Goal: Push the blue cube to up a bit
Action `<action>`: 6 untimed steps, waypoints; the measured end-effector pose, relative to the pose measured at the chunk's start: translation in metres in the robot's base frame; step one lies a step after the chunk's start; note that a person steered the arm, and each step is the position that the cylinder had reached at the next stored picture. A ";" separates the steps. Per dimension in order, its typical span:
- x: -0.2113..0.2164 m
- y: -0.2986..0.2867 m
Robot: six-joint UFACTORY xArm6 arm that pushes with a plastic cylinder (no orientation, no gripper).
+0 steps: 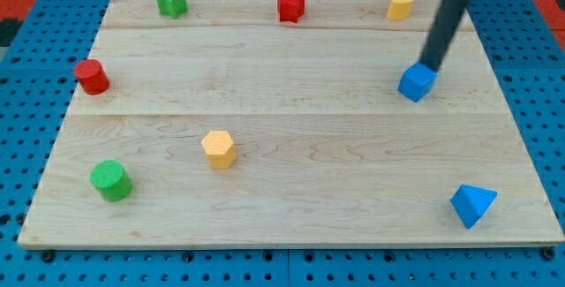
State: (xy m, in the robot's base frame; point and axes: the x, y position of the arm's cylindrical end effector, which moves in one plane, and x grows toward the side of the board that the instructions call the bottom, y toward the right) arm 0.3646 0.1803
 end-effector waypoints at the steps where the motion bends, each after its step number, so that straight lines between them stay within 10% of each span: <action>1: 0.010 0.052; 2: 0.045 0.082; 5: 0.009 -0.109; 6: 0.020 -0.071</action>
